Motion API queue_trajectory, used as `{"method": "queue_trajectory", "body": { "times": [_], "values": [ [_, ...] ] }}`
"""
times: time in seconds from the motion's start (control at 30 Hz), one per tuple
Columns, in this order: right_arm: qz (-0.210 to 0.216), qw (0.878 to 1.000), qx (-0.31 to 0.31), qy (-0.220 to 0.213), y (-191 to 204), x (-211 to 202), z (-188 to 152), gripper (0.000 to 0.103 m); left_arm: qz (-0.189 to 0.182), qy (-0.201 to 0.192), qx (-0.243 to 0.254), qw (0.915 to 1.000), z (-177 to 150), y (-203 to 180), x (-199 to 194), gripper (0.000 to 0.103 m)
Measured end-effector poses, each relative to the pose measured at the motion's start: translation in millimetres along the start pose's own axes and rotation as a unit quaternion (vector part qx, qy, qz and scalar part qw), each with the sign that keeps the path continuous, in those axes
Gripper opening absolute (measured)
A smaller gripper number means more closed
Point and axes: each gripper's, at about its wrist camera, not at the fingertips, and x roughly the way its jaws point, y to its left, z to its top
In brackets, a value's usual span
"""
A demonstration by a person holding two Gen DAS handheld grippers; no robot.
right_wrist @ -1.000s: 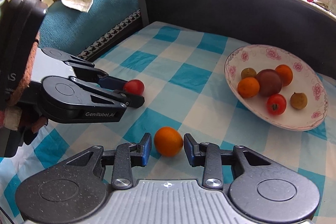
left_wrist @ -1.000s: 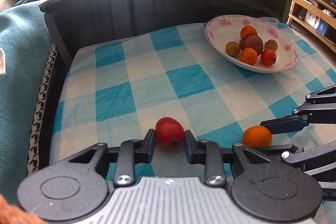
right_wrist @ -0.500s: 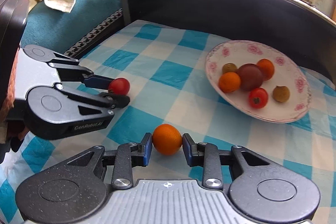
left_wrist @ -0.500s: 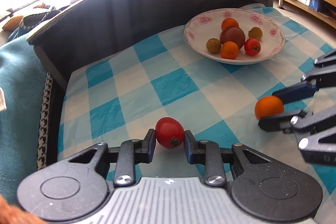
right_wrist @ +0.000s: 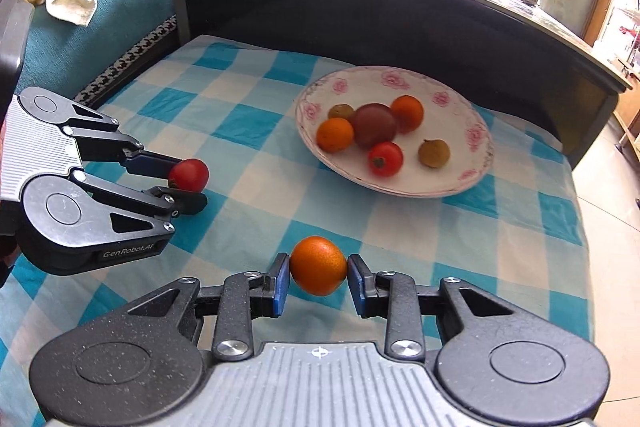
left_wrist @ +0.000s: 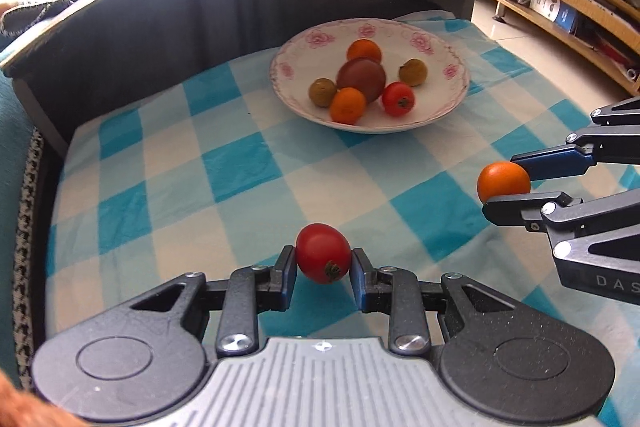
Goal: Organize fruits
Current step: 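Carry the red tomato and mandarin with both tools over the bowl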
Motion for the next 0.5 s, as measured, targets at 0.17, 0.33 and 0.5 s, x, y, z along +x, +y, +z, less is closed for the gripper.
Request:
{"method": "queue_trajectory", "body": {
  "times": [0.17, 0.33, 0.5],
  "values": [
    [-0.011, 1.0, 0.004, -0.006, -11.4, -11.2, -2.5, 0.025, 0.001, 0.001, -0.003, 1.0, 4.9, -15.3, -1.5, 0.038],
    [-0.021, 1.0, 0.019, -0.011, -25.8, -15.4, -4.4, 0.025, 0.002, 0.005, -0.015, 0.9999, 9.5, -22.7, 2.2, 0.038],
    [-0.018, 0.999, 0.037, -0.013, -39.0, -14.3, -3.4, 0.025, 0.004, 0.005, -0.031, 0.9995, 15.8, -24.9, 3.1, 0.038]
  ]
}}
